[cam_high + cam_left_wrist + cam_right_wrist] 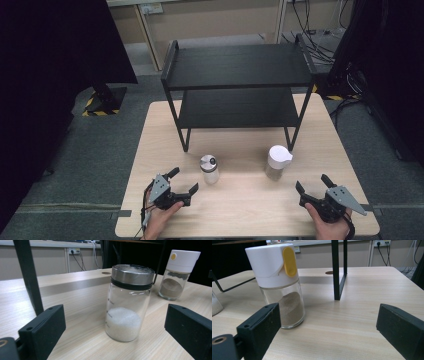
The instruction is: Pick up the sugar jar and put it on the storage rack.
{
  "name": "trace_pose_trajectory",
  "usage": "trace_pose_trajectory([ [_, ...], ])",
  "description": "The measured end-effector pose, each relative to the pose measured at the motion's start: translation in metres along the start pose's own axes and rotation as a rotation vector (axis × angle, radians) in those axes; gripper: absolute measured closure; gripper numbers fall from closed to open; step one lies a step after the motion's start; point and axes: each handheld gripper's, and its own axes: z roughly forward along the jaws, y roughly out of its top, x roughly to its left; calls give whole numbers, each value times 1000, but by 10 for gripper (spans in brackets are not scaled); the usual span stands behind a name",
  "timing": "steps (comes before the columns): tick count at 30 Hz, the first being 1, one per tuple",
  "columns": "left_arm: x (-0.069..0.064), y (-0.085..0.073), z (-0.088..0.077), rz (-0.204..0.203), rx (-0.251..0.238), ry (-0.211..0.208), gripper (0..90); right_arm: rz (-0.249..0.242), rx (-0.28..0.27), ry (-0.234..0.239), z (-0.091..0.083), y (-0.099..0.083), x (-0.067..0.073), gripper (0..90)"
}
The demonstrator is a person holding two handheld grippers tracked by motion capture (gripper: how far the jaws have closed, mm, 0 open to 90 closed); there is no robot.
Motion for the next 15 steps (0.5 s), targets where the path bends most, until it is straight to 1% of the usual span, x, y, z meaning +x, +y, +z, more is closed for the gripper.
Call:
trace_pose_trajectory([
  [7,0,2,7,3,7,-22,30,0,-1,0,0,0,0,59],
  [10,0,4,15,-8,11,-30,33,5,1,-2,0,0,0,59],
  [15,-2,7,21,6,27,-38,39,2,3,-2,0,1,0,59],
])
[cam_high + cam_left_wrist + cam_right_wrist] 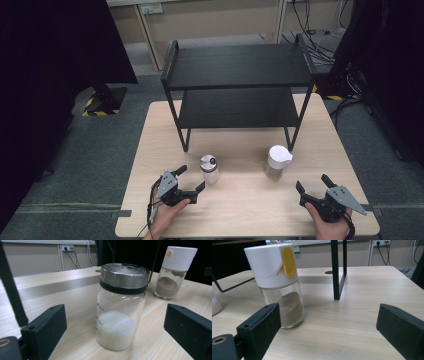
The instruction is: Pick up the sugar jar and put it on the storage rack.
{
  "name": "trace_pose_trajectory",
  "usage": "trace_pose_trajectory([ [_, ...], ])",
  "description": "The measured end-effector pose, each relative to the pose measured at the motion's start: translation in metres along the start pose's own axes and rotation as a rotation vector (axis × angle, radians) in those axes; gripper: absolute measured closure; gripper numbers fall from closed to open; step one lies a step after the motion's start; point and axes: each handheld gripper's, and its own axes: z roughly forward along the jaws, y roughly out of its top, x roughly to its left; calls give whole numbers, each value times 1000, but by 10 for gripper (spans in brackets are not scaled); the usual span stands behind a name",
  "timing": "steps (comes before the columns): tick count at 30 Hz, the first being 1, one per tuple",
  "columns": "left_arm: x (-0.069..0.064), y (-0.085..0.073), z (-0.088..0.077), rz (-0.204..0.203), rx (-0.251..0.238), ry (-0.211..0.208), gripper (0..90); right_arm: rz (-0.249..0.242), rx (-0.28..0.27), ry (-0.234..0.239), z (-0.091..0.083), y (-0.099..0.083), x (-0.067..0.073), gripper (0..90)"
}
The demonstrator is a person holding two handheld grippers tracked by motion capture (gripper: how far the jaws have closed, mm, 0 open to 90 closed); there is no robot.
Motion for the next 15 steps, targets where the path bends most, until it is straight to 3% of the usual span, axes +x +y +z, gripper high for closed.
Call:
trace_pose_trajectory([
  [8,1,11,23,12,42,-25,52,8,-5,-2,-1,-1,0,60],
  [15,-3,19,34,32,81,-16,112,1,-2,0,0,0,0,60],
])
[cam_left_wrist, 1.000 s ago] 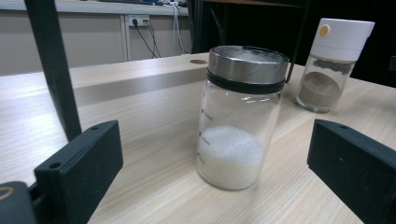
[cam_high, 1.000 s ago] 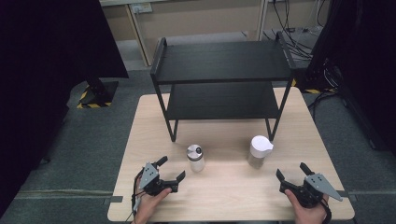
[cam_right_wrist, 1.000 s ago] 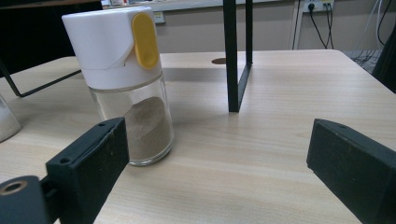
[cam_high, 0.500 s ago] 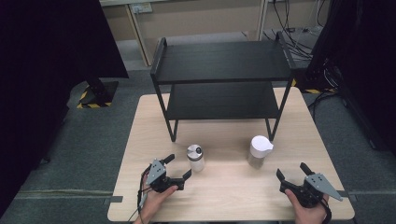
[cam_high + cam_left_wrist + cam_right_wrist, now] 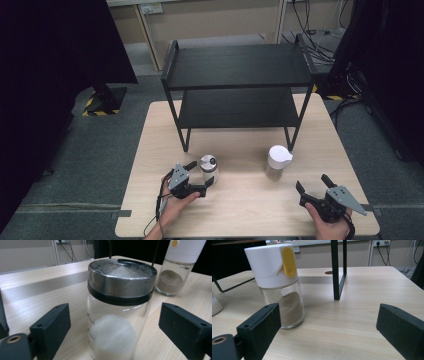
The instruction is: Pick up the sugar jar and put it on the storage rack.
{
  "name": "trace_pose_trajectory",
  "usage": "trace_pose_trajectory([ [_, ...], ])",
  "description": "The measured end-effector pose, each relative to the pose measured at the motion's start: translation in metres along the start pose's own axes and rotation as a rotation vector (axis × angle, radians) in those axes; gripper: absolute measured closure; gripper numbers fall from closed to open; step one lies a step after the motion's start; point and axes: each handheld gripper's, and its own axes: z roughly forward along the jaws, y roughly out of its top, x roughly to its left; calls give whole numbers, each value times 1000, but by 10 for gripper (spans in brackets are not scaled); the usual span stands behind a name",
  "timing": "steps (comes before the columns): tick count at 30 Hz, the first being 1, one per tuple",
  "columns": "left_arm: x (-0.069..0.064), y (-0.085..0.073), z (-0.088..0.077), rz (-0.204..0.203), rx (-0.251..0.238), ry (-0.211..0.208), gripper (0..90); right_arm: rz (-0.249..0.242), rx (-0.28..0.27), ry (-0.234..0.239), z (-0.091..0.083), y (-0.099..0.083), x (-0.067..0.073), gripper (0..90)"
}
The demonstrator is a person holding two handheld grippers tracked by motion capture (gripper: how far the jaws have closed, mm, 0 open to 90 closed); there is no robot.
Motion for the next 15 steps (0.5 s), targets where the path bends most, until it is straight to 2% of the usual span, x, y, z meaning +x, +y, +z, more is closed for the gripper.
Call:
trace_pose_trajectory([
  [2,-1,4,3,6,21,4,136,0,1,1,0,0,0,59],
  [10,-7,8,13,12,33,27,207,-1,5,4,0,1,-1,59],
  [15,-12,10,17,34,40,38,293,-1,5,6,0,1,-1,59],
])
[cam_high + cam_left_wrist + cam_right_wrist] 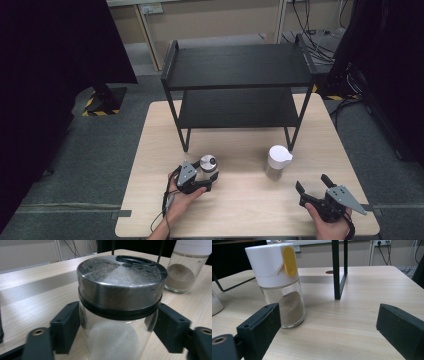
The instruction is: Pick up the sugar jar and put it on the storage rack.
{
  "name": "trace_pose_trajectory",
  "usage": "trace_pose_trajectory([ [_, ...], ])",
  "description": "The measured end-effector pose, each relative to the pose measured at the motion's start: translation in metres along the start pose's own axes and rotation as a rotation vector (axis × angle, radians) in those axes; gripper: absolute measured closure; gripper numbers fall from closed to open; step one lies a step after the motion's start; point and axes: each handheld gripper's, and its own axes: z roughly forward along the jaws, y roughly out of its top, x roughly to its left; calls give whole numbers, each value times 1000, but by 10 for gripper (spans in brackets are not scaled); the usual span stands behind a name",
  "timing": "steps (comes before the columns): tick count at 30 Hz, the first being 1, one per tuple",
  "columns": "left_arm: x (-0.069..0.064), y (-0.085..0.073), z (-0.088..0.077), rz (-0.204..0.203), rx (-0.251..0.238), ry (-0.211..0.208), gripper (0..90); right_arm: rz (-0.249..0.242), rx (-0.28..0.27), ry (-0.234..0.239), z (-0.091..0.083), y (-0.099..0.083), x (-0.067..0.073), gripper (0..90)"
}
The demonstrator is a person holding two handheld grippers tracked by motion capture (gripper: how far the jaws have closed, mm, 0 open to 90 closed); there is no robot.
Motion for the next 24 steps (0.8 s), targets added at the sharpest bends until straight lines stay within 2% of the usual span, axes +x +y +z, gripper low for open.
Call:
trace_pose_trajectory([
  [7,-1,-1,-1,0,-5,2,299,2,4,4,0,1,-1,60],
  [10,2,-4,-1,-37,-26,-8,299,-1,6,4,1,1,-1,60],
  [14,-3,-3,-6,-9,-48,34,300,3,6,5,1,1,-1,60],
  [17,-6,0,-12,-14,-87,57,300,2,7,6,1,1,-1,59],
  [24,-17,10,-24,10,-152,126,300,0,7,5,1,1,-1,59],
])
